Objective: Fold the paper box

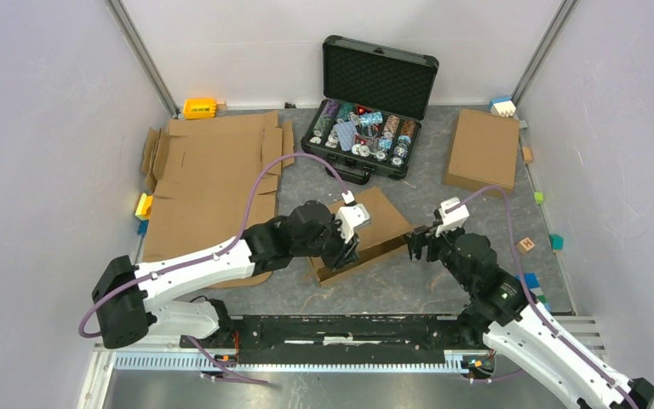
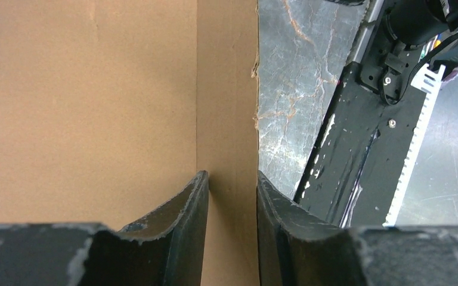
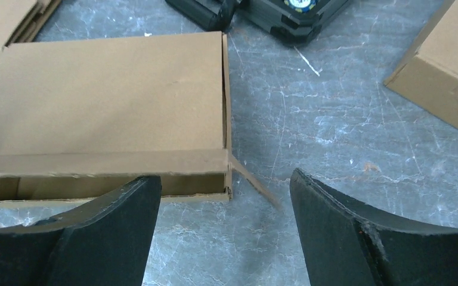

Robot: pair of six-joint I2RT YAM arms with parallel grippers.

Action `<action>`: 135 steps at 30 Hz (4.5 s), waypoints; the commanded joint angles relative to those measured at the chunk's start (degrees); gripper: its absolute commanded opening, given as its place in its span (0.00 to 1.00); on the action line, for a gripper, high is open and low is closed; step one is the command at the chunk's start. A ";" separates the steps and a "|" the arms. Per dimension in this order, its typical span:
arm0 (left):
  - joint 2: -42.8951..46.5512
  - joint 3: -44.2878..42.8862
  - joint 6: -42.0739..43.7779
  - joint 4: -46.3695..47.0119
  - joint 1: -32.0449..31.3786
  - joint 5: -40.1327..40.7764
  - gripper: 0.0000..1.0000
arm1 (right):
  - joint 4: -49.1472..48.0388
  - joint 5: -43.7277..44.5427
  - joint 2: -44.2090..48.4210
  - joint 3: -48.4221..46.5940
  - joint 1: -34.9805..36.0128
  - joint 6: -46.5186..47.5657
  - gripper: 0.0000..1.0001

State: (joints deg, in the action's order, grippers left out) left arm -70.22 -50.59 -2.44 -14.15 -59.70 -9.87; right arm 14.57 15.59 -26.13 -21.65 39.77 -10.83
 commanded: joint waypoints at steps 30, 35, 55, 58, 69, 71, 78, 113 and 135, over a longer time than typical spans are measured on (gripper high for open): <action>7.29 5.27 -18.34 -2.48 -2.55 15.29 0.82 | -0.78 -8.04 -10.19 -7.07 0.21 -0.16 0.76; 10.15 6.73 -24.63 -10.87 -1.77 22.35 0.70 | -0.86 -7.70 -14.43 -9.15 0.09 1.67 0.65; 14.11 26.42 -32.05 5.60 13.12 10.26 0.67 | -14.03 -26.03 -24.70 1.96 -16.91 -1.20 0.58; 13.91 27.45 -31.31 6.56 14.03 10.13 0.68 | -13.34 -25.55 -25.45 2.76 -17.13 -0.93 0.57; 19.05 29.53 -30.08 9.97 16.55 6.75 0.57 | -8.49 -24.88 -15.94 2.57 -17.17 -3.89 0.60; 19.69 29.52 -29.51 9.36 16.64 5.86 0.57 | -7.25 -25.96 -13.91 2.04 -17.16 -4.30 0.64; 27.70 32.04 -30.66 9.91 16.64 6.88 0.68 | -0.20 -20.12 -8.03 1.71 -17.13 -6.10 0.83; 23.45 35.68 -45.23 18.81 17.04 4.75 0.60 | -13.56 -22.61 -15.03 4.14 -17.18 -7.68 0.50; 35.23 34.83 -44.54 6.92 20.50 7.24 0.66 | -5.02 -24.75 -23.62 -5.81 -18.41 -6.37 0.00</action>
State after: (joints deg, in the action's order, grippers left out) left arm -35.38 -13.74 -47.83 -5.50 -39.55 -4.38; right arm 6.50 -7.20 -49.06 -21.98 21.71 -18.52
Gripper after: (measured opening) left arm 0.616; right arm 0.006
